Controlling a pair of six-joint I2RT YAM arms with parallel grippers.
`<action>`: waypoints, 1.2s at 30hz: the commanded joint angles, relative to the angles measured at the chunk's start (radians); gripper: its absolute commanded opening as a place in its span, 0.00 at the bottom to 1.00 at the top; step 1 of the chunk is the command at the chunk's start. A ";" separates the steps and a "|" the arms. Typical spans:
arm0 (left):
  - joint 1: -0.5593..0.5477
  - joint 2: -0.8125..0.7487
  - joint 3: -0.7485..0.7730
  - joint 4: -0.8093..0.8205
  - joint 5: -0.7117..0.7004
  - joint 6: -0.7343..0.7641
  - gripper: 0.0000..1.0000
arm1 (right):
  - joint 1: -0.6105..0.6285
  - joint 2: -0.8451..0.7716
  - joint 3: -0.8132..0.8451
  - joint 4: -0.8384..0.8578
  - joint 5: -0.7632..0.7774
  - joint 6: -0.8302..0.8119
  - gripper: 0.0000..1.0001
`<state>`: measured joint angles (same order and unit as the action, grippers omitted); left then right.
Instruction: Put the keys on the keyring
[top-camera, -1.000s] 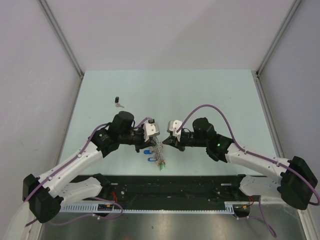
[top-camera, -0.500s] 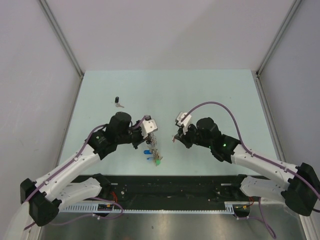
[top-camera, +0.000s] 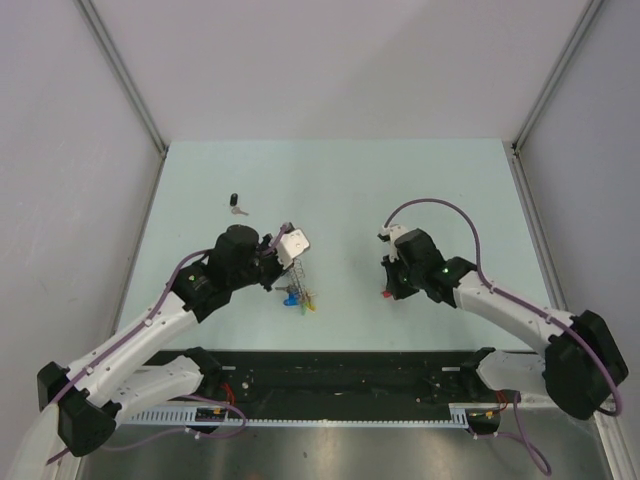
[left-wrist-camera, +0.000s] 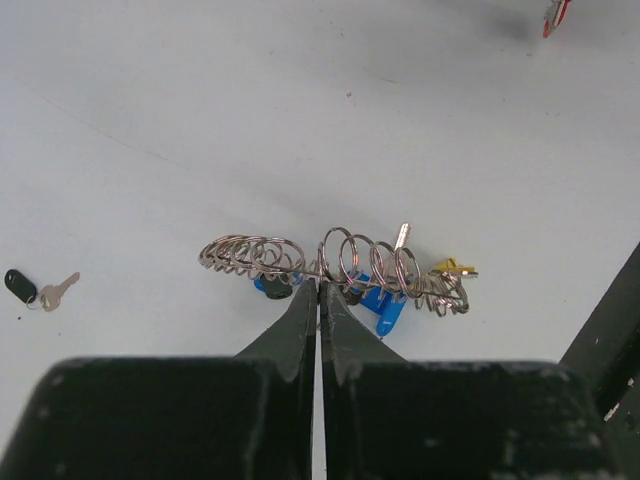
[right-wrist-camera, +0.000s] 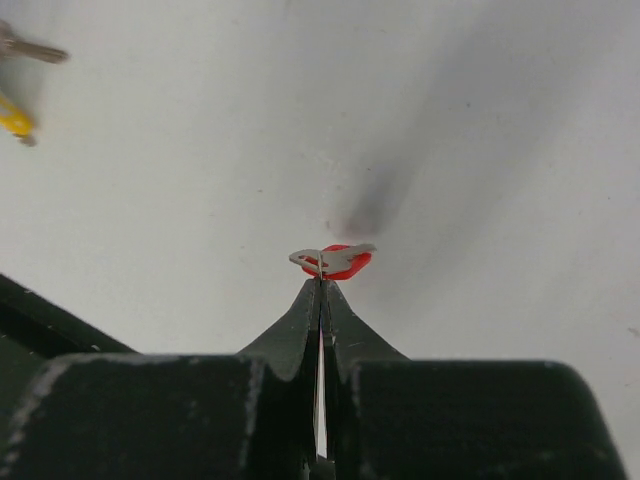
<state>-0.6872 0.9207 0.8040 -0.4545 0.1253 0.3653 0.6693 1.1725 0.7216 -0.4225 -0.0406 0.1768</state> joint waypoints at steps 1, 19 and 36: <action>-0.003 -0.025 0.006 0.062 -0.016 -0.016 0.01 | -0.028 0.096 0.059 0.039 0.037 0.017 0.00; -0.003 -0.034 0.000 0.062 -0.016 -0.006 0.00 | -0.027 0.398 -0.060 0.803 0.111 -0.148 0.00; -0.003 -0.025 0.000 0.063 0.065 -0.002 0.00 | -0.007 0.216 -0.091 0.745 0.056 -0.140 0.45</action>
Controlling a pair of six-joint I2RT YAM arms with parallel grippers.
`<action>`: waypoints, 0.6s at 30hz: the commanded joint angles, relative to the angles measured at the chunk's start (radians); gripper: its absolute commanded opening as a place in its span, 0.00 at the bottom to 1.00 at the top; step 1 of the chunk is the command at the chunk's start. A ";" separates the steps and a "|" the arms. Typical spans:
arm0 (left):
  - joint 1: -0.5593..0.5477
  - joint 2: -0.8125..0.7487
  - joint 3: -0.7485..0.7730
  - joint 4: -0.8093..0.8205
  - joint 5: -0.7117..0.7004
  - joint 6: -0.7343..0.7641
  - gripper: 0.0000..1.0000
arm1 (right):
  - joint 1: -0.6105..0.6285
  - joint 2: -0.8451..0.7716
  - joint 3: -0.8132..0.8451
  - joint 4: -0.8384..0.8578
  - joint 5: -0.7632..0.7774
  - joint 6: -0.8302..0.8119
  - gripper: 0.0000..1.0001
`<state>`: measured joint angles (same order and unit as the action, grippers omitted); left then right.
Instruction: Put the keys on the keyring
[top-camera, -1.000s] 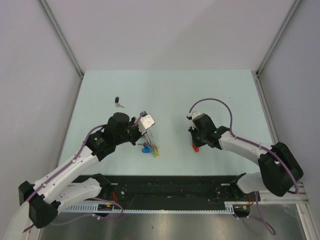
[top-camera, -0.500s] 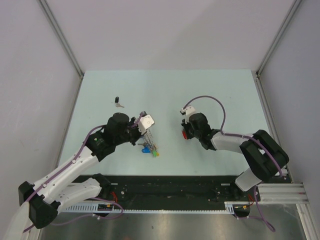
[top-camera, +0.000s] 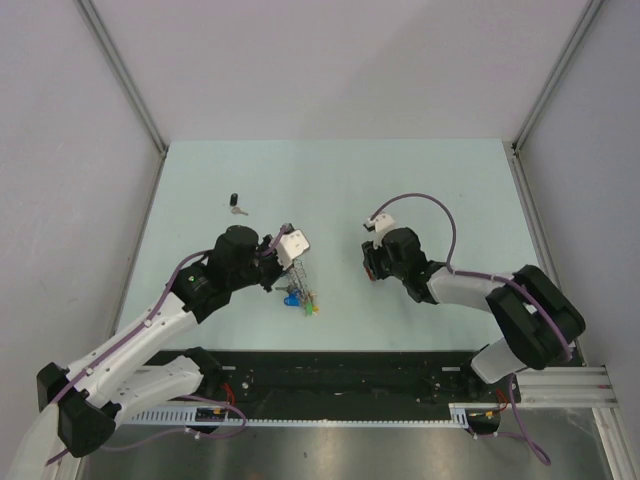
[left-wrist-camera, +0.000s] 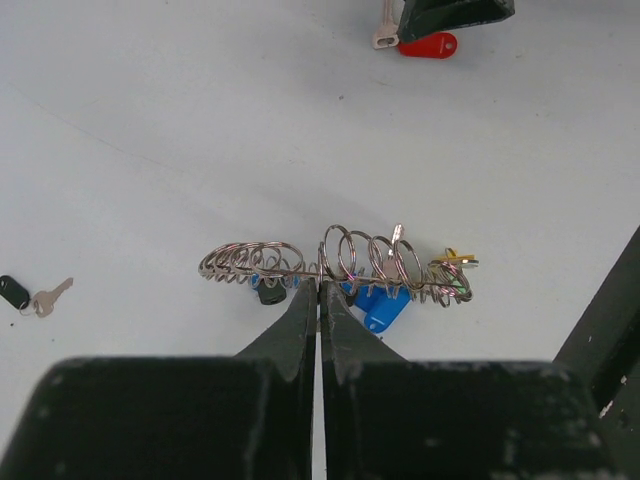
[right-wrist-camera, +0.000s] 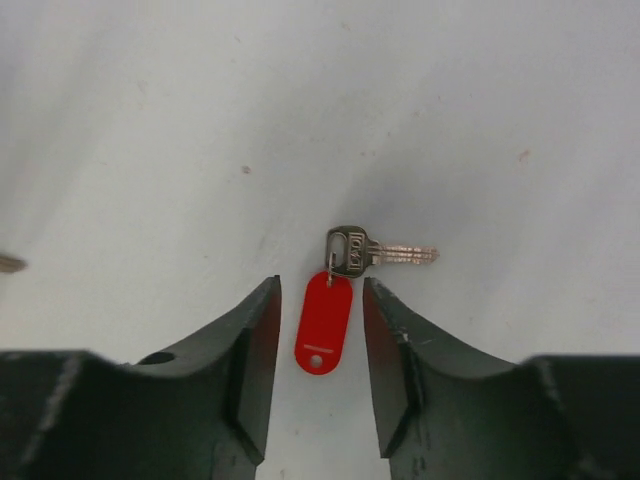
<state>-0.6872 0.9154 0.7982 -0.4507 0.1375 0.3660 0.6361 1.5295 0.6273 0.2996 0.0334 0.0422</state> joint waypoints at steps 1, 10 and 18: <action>-0.003 -0.023 0.006 0.060 0.060 -0.001 0.00 | 0.028 -0.175 0.003 0.016 -0.023 -0.008 0.50; -0.003 -0.024 0.003 0.061 0.181 0.020 0.00 | 0.069 -0.443 0.003 0.064 -0.590 -0.117 0.85; -0.002 -0.030 -0.001 0.061 0.247 0.037 0.00 | 0.111 -0.333 0.054 0.164 -0.794 -0.143 0.94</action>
<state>-0.6872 0.9154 0.7975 -0.4500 0.3054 0.3752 0.7345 1.1385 0.6247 0.3981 -0.6132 -0.0624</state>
